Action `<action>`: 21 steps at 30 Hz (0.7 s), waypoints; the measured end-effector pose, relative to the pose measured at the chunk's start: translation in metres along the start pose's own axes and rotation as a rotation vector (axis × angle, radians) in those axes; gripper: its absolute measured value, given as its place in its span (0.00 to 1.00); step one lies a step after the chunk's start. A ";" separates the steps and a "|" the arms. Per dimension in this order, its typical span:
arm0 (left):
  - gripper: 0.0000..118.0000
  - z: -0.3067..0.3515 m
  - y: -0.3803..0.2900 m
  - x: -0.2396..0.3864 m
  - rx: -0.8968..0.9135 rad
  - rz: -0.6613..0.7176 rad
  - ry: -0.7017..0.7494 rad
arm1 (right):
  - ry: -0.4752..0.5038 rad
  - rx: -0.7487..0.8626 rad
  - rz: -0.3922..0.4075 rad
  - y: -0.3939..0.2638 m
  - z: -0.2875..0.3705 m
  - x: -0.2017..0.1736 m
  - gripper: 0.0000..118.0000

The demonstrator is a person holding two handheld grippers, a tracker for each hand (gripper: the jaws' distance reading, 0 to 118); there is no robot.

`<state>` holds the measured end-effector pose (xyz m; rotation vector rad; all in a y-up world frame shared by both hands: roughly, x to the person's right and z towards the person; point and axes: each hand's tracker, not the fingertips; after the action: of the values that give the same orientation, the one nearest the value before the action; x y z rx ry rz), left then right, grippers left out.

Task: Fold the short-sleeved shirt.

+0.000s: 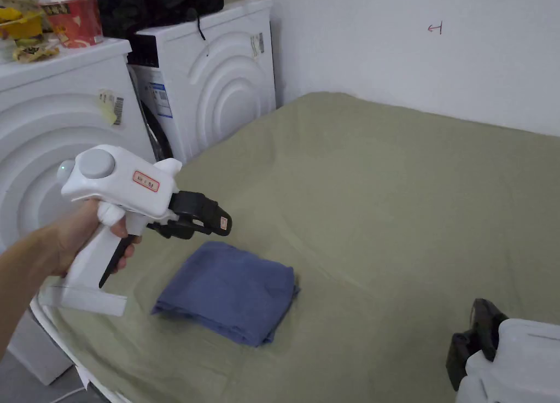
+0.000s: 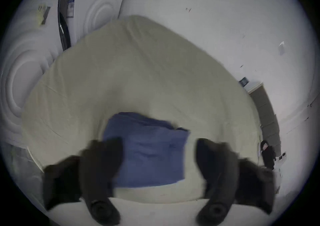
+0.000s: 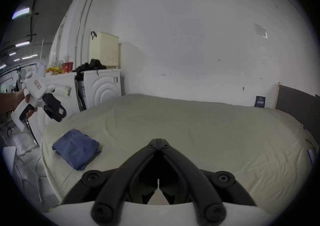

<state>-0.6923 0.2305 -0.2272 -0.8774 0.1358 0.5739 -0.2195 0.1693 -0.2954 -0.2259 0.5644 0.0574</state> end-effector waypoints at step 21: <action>0.01 -0.045 -0.226 0.518 0.755 -0.447 -0.020 | -0.311 0.111 0.024 0.077 0.201 0.286 0.00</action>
<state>-0.1317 0.3002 -0.2768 -0.1490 0.1196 0.0827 0.1181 0.2881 -0.2990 -0.0986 0.2594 0.0822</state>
